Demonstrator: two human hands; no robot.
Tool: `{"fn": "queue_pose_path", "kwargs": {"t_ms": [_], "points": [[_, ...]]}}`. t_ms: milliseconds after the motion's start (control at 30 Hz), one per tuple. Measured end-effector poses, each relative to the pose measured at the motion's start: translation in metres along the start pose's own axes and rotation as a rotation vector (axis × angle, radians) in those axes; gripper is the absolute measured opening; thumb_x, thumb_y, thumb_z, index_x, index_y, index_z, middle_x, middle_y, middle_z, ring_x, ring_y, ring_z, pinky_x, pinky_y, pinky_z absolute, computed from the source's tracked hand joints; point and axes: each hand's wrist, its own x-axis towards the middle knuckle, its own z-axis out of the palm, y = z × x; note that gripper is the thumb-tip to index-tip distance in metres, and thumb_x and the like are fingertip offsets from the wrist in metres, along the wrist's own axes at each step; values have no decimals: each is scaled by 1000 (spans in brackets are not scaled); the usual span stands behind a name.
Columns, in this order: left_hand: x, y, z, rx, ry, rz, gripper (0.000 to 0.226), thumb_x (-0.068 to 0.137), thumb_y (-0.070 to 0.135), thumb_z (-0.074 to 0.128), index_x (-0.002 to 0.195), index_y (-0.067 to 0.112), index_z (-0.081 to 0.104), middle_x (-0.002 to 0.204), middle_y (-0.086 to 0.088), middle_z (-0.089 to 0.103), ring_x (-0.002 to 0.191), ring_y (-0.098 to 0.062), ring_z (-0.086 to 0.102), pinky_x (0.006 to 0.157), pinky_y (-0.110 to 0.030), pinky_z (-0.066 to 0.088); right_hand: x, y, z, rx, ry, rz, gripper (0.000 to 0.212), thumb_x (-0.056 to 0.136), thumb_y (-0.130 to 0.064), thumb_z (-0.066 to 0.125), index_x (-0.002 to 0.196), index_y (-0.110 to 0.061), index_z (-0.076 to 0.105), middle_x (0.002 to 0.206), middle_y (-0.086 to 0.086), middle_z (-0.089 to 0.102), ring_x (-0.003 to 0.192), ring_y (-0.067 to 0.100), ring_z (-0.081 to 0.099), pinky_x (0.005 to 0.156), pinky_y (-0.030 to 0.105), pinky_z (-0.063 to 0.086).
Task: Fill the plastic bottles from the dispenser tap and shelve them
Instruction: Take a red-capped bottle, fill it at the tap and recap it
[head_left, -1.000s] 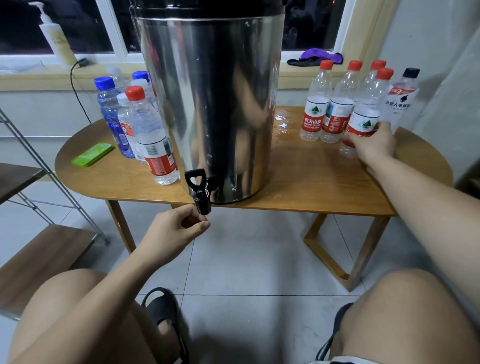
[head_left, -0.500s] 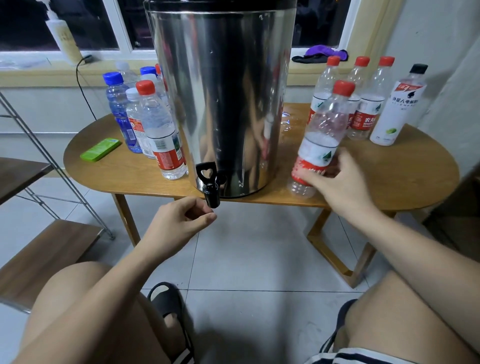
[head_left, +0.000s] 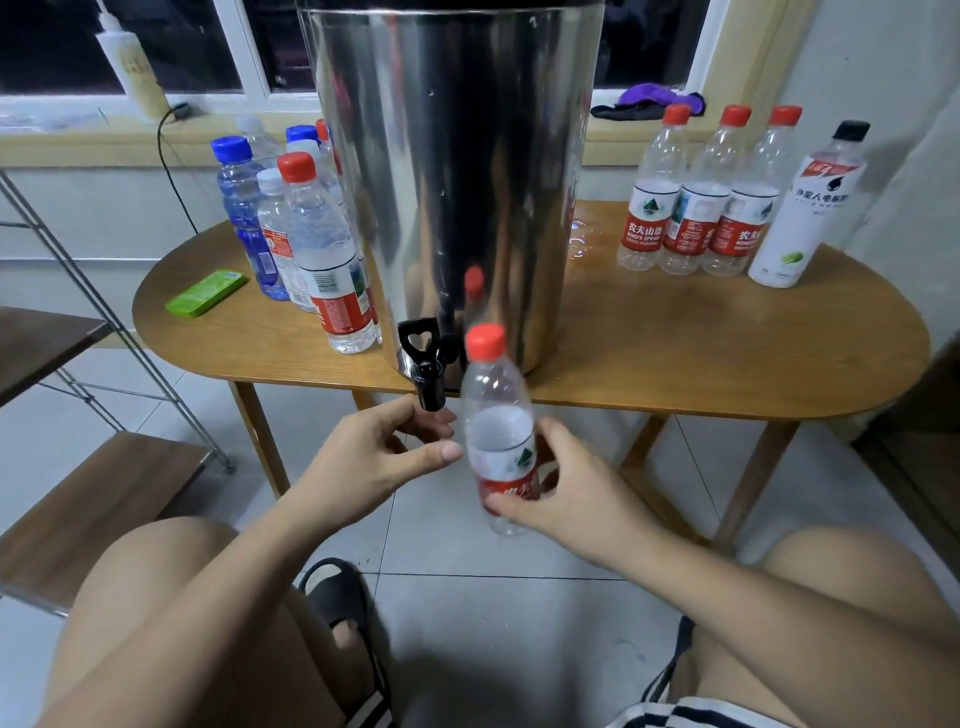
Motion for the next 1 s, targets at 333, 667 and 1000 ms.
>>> {"fn": "queue_pose_path", "kwargs": {"t_ms": [333,667,1000], "points": [[-4,8,9,-93,-126,-54,34,88,38,87,118,26,75,114,9,78,105,-10,74,92,-37,60,-1,6,10,-144,-279,-10,66,77,-55,91,128,-41,52,119,-21,67,104,2,66,87,27,59],[-3,5,7,-121,-120,-27,37,90,39,84,124,27,75,118,8,79,113,-13,75,100,-39,60,4,8,6,-112,-273,-11,71,79,-60,90,137,-43,54,132,-23,66,115,1,65,98,30,58],[-5,-4,3,35,-174,22,32,91,20,88,117,37,81,121,17,77,112,-11,73,92,-39,63,7,17,5,-281,-300,-38,84,77,-63,88,149,-38,54,143,-17,63,125,4,61,104,33,56]]}}
